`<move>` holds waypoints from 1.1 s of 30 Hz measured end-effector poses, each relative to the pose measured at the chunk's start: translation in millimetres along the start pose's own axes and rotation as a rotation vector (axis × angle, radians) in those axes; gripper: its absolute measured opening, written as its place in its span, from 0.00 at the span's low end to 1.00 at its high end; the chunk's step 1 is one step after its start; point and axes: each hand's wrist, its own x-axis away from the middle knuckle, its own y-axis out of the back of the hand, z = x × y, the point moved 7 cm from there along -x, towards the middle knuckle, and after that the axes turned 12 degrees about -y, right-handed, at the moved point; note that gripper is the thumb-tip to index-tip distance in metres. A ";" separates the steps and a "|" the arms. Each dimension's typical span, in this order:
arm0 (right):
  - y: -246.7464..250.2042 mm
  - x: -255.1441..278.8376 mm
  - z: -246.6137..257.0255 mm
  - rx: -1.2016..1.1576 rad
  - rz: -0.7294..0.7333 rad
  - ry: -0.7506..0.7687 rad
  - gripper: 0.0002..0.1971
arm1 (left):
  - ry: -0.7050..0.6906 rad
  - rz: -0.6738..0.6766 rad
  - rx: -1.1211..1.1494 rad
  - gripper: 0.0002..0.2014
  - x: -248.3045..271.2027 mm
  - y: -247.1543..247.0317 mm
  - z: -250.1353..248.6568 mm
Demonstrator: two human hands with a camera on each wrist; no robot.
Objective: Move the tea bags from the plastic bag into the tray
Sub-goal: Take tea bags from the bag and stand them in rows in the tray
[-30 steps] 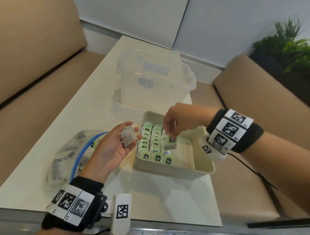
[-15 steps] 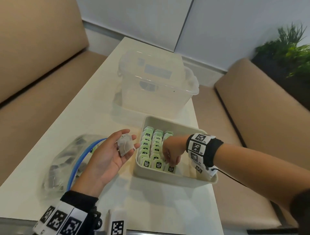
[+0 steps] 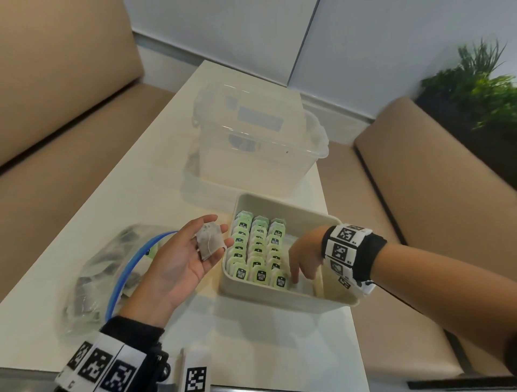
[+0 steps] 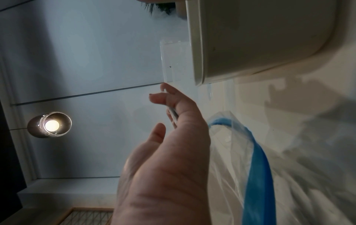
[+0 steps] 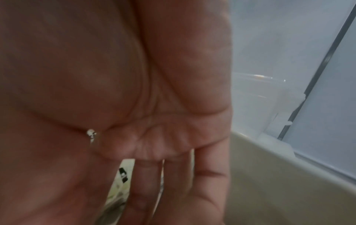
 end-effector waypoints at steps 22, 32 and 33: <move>107.3 98.9 -16.3 -0.826 -0.847 0.342 0.14 | -0.031 0.204 -0.177 0.08 2.2 -20.2 7.1; 116.8 105.3 -0.9 -1.137 -0.736 0.459 0.13 | -0.184 0.206 -0.355 0.20 3.8 -27.0 -4.6; 116.8 107.4 -4.4 -1.113 -0.739 0.460 0.09 | -0.185 0.211 -0.355 0.22 4.5 -27.0 -5.5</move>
